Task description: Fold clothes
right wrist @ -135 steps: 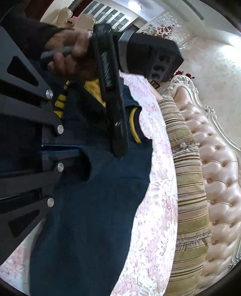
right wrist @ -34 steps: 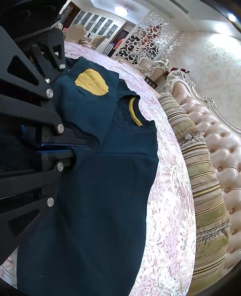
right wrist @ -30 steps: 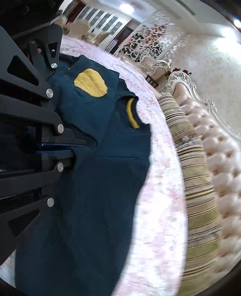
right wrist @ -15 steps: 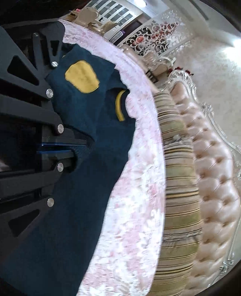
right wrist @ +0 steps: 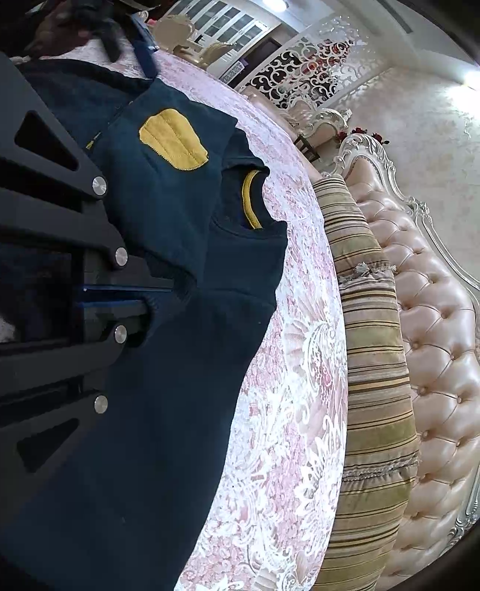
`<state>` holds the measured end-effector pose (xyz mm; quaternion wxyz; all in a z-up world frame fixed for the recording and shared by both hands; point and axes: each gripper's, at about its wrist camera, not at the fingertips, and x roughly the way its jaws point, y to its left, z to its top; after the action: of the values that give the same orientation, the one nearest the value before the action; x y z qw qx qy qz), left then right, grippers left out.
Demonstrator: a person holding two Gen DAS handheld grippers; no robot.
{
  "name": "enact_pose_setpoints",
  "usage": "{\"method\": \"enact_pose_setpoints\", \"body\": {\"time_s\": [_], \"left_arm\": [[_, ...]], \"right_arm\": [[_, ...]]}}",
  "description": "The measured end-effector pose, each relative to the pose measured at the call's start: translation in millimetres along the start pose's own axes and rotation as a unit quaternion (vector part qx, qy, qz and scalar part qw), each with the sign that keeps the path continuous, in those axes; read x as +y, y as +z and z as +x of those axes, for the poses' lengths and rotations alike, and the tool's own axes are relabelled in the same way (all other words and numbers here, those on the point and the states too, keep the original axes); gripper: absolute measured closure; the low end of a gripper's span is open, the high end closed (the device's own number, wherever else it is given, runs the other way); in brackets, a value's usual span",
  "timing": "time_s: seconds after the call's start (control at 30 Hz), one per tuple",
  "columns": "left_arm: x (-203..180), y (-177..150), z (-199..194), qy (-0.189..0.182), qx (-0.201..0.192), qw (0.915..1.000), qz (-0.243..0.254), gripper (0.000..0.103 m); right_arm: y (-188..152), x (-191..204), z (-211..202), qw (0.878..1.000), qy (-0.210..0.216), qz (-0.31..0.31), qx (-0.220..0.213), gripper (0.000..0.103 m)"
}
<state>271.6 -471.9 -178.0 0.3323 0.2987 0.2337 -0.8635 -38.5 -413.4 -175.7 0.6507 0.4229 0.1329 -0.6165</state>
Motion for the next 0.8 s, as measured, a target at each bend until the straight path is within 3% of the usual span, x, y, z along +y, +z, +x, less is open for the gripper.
{"method": "enact_pose_setpoints", "body": {"time_s": [0.03,0.1,0.17,0.23,0.3,0.37,0.5,0.57,0.63,0.7,0.73,0.8], "left_arm": [[26.1,-9.2,-8.7,0.044,0.001,0.999,-0.011,0.042],[58.3,-23.6,-11.3,0.074,0.014,0.9967,-0.032,0.042],[59.0,-32.1,-20.0,0.081,0.015,0.9963,-0.027,0.042],[52.6,-30.0,-15.2,0.065,0.017,0.9976,-0.015,0.042],[44.8,-29.0,-9.8,0.064,0.02,0.9978,-0.004,0.042],[38.3,-19.5,-9.8,0.051,0.011,0.9986,-0.001,0.042],[25.5,1.0,-10.8,0.022,-0.007,0.9997,0.006,0.043],[19.1,11.3,-11.3,0.008,-0.016,0.9998,0.009,0.053],[14.6,17.1,-8.8,0.003,-0.021,0.9998,0.002,0.054],[12.0,18.9,-8.5,0.001,-0.025,0.9997,-0.009,0.055],[10.8,17.5,-9.9,-0.001,-0.026,0.9996,-0.011,0.055],[10.6,14.2,-9.2,-0.002,-0.025,0.9996,-0.01,0.055]], "right_arm": [[0.5,-1.1,0.2,1.0,0.002,0.003,0.0,0.1],[1.1,-2.5,0.6,1.0,0.005,0.01,0.0,0.098],[1.9,-2.0,-1.7,1.0,0.003,0.013,0.004,0.095],[1.5,0.9,-7.7,1.0,-0.014,0.005,0.017,0.086],[-3.3,1.7,-16.5,0.999,-0.03,0.0,0.039,0.049],[-8.7,2.8,-26.1,0.998,-0.042,-0.007,0.052,0.035],[-18.0,9.0,-60.0,0.999,-0.031,-0.013,0.017,0.035],[-14.1,22.1,-73.0,0.999,-0.022,-0.006,-0.03,0.036],[-11.5,45.5,-65.2,0.999,-0.018,-0.031,-0.036,0.051],[-10.5,65.7,-42.6,0.998,-0.027,-0.062,-0.012,0.089],[-10.4,69.4,-30.6,0.997,-0.035,-0.068,0.0,0.095],[-9.1,70.6,-13.4,0.996,-0.049,-0.07,0.009,0.098]]}}
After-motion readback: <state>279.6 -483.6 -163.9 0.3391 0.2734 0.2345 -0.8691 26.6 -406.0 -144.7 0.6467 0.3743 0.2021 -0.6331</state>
